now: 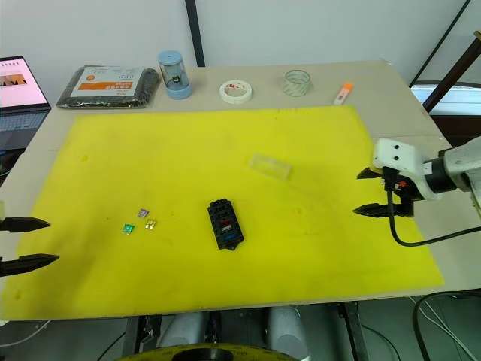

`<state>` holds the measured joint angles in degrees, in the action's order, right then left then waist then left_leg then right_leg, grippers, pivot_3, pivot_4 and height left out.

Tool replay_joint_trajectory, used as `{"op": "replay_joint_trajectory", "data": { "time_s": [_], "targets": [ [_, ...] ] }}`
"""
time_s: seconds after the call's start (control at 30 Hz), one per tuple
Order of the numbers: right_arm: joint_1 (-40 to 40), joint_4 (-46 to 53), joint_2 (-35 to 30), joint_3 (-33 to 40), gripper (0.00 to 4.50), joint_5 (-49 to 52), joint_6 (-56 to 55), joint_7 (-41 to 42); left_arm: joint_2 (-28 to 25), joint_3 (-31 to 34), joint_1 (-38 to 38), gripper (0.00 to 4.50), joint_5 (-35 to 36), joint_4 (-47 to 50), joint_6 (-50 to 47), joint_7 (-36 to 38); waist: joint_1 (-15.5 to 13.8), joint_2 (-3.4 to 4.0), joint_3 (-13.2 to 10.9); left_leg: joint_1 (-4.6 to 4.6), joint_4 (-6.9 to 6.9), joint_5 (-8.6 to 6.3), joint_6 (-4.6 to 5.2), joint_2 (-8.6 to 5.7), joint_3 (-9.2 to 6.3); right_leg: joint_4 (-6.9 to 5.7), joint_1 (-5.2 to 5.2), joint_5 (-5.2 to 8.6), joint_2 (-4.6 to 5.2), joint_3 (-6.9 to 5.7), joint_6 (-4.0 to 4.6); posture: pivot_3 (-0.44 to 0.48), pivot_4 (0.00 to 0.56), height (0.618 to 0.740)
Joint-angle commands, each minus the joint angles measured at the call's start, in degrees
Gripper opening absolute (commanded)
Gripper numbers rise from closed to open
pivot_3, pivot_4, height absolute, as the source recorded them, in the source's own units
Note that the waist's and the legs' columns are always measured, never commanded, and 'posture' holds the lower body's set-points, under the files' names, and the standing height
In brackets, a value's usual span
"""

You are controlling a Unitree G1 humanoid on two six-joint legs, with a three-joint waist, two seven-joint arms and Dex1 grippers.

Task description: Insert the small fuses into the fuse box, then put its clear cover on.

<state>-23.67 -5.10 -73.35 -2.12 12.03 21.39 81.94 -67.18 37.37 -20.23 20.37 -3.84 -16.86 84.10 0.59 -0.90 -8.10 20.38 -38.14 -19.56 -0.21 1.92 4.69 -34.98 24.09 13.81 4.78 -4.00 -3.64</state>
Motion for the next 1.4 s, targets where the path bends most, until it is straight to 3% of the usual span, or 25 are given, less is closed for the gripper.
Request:
{"op": "replay_joint_trajectory", "data": {
  "time_s": [0.03, 0.2, 0.43, 0.6, 0.73, 1.03, 1.17, 1.4],
  "targets": [
    [0.26, -3.01, -1.92, 2.38, 4.49, -1.55, -2.95, -0.06, -1.26, 2.11, -0.37, 4.5, -1.82, -3.07, 3.81, 1.33, 0.12, 0.04, -0.02, 0.0, 0.0, 0.0, 0.0, 0.0, 0.02, 0.0, 0.0, 0.0, 0.0, 0.01, 0.0, 0.0, 0.15, 0.74],
    [-1.69, -1.54, 0.11, 1.71, 4.49, -1.16, -1.43, -1.07, -0.3, -0.9, 1.86, 4.5, -0.85, -1.56, 3.62, 0.52, 0.27, 0.05, -0.01, -0.02, 0.0, 0.0, 0.0, 0.03, 0.05, -0.07, 0.04, -0.01, -0.01, 0.02, -0.02, 0.0, 0.15, 0.74],
    [-8.62, 9.02, 5.62, -0.42, 4.49, 2.21, 5.54, -1.17, 1.05, -4.72, 4.89, 4.5, 5.43, 7.04, -5.68, 0.34, 0.25, 0.08, -0.02, 0.01, 0.0, 0.0, -0.01, 0.04, 0.07, -0.12, 0.1, -0.1, -0.03, 0.06, -0.17, 0.0, 0.15, 0.74],
    [-15.88, 17.1, 12.51, -4.09, 4.49, 6.33, 12.06, -1.37, 0.17, -7.68, 6.99, 4.5, 10.12, 10.23, -12.84, 2.18, 0.18, 0.07, -0.01, 0.03, 0.0, 0.01, -0.01, 0.03, 0.05, -0.12, 0.1, -0.1, -0.02, 0.07, -0.17, 0.0, 0.15, 0.74],
    [-22.33, 21.03, 21.63, -9.66, 4.49, 8.65, 15.79, -2.73, -1.28, -11.18, 11.38, 4.5, 15.65, 7.35, -22.86, 4.49, 0.19, 0.03, 0.01, 0.03, -0.01, 0.03, -0.05, 0.02, 0.03, -0.14, 0.09, -0.1, -0.06, 0.06, -0.17, 0.0, 0.15, 0.74],
    [-32.71, 14.86, 38.8, -22.58, 4.49, 2.9, 14.0, -6.79, -0.13, -20.87, 22.76, 4.5, 21.77, -5.34, -43.07, 4.15, 0.15, -0.08, 0.07, 0.11, -0.02, 0.2, -0.35, -0.12, 0.03, -0.3, 0.12, -0.11, -0.16, 0.06, -0.18, 0.0, 0.15, 0.74],
    [-34.46, 13.0, 42.04, -25.2, 4.49, 1.11, 12.81, -6.94, 1.9, -22.25, 25.71, 4.5, 23.37, -7.88, -47.97, 2.65, 0.1, -0.14, 0.1, 0.14, -0.04, 0.21, -0.36, -0.14, 0.0, -0.33, 0.1, -0.11, -0.14, 0.06, -0.18, 0.0, 0.15, 0.74],
    [-35.35, 11.08, 44.38, -26.78, 4.49, -0.62, 11.61, -6.48, 4.03, -23.9, 27.16, 4.5, 22.68, -8.86, -48.34, -0.21, 0.37, -0.15, 0.11, 0.1, -0.04, 0.24, -0.41, -0.12, -0.01, -0.36, 0.11, -0.11, -0.16, 0.06, -0.18, 0.0, 0.15, 0.74]
  ]
}}
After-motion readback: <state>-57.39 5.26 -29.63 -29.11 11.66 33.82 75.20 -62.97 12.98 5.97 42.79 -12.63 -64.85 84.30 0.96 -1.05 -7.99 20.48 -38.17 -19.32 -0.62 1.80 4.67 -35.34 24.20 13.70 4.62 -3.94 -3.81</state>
